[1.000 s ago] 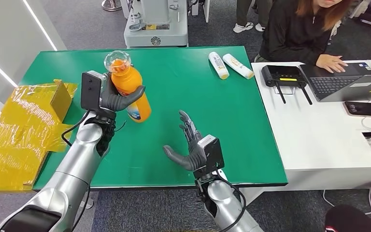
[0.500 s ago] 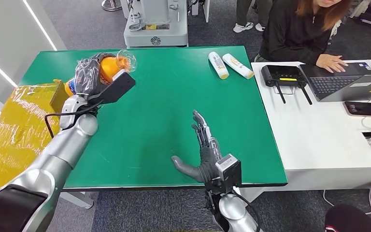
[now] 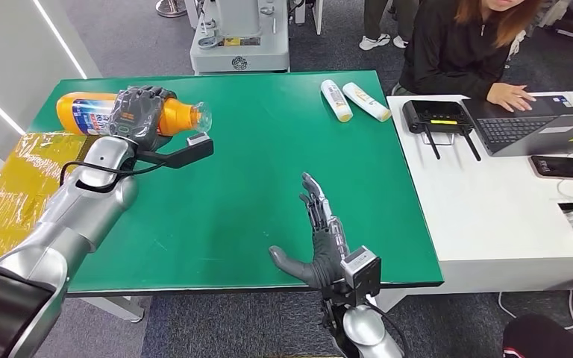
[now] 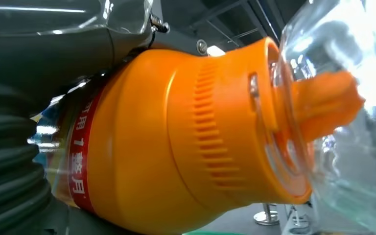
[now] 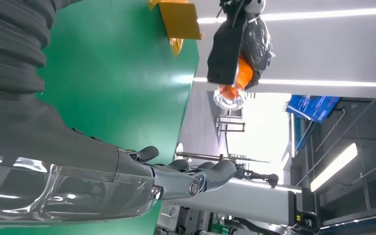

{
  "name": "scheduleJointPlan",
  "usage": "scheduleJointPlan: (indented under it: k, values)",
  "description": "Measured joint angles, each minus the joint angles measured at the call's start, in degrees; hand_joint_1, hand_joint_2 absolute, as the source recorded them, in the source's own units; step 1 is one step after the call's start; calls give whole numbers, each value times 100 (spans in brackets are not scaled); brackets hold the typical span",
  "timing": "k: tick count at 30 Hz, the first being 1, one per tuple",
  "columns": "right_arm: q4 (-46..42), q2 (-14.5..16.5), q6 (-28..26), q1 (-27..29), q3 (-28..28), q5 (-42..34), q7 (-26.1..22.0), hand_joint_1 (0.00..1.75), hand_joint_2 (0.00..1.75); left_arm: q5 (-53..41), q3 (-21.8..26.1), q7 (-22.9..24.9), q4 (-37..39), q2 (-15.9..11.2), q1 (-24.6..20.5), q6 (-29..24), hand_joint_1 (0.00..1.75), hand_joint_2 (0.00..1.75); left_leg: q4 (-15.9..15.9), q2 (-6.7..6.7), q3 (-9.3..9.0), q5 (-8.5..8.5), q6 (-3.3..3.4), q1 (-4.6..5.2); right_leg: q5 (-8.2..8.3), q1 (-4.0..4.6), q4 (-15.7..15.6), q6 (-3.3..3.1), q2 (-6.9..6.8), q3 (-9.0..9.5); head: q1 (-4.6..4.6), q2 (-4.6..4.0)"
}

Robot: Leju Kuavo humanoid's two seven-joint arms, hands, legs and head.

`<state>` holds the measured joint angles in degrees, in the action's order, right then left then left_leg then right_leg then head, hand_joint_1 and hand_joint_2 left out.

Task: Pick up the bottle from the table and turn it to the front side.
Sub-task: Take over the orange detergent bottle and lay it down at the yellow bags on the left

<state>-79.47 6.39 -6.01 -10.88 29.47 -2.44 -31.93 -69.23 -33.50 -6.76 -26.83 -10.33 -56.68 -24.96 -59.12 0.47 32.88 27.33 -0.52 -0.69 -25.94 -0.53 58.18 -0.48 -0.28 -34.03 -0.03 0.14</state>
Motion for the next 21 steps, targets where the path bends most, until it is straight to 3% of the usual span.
scheduleJointPlan:
  k: [8,16,21]
  values:
    - [-57,-115,-97,84,-66,-167,-157,0,175,-533,-249,-95,313,-549,135,825,175,175,2,16,0,1,-1,0,0,0,7,-1,14,-4,0,-1]
    - [-156,-205,-127,219,-113,-171,-168,0,175,-628,-361,-52,475,-923,495,926,175,175,2,0,10,1,-1,0,-1,0,7,-1,1,-11,1,-1]
    - [-207,-226,-146,295,-128,-185,-107,0,175,-594,-387,226,586,-1247,705,1775,175,175,3,52,2,6,-3,2,2,-2,8,-2,48,-15,1,0]
